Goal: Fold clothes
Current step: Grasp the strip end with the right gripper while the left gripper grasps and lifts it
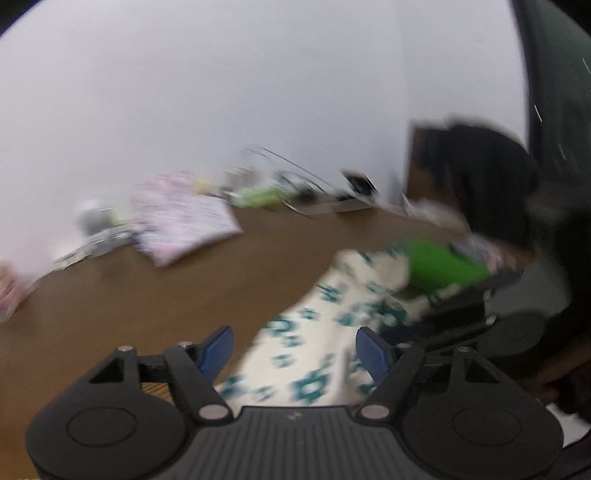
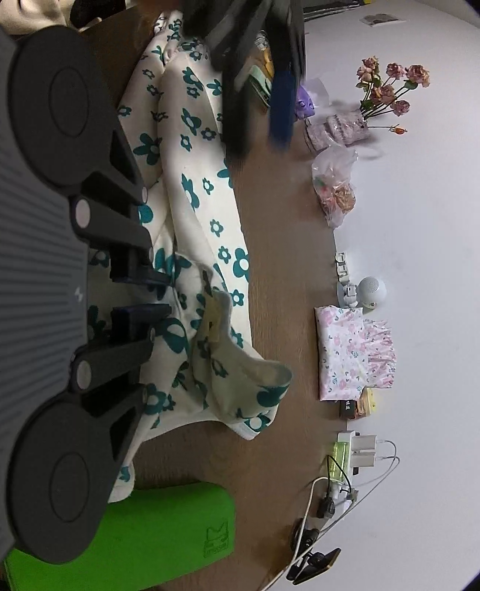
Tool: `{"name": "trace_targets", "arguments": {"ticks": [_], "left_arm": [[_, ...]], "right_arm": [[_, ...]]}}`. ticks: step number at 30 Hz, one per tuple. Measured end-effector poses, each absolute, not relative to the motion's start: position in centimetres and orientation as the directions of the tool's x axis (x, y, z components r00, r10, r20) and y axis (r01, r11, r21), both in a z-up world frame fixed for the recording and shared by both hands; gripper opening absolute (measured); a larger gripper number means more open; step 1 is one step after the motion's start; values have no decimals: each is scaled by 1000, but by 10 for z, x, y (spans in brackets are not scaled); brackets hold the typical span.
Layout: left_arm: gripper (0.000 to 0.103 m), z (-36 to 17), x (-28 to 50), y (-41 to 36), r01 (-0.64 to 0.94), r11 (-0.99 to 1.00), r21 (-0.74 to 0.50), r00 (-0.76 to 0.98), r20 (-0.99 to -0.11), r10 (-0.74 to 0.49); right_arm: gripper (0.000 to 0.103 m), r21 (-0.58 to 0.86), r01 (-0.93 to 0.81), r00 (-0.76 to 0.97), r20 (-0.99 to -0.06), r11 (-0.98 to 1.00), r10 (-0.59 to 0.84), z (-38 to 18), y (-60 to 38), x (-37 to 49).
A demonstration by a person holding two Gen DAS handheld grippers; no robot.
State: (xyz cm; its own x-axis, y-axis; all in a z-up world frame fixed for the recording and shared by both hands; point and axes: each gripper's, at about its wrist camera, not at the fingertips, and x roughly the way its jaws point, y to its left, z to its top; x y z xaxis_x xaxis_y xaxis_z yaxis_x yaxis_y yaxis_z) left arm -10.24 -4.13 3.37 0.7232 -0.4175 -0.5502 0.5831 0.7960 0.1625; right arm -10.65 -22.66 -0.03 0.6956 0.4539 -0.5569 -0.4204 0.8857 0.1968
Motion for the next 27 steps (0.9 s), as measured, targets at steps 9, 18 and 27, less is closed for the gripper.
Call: {"name": "trace_targets", "arguments": {"ticks": [9,18,27], "left_arm": [[3,12,-67,-44,551,835,5,649,-632,-424],[14,19,-88,-45,660,751,-6,595,-605,-528],[46,-6,-93,-43,668,741,-64,574,-589,-569]], "right_arm": [[9,238,-420,699,-531,876,479,1,-240,-107],[10,259,-405,684,-551,877,478,0,-235,-95],[29,319,-383,695,-518,867,498,24,-266,-120]]}}
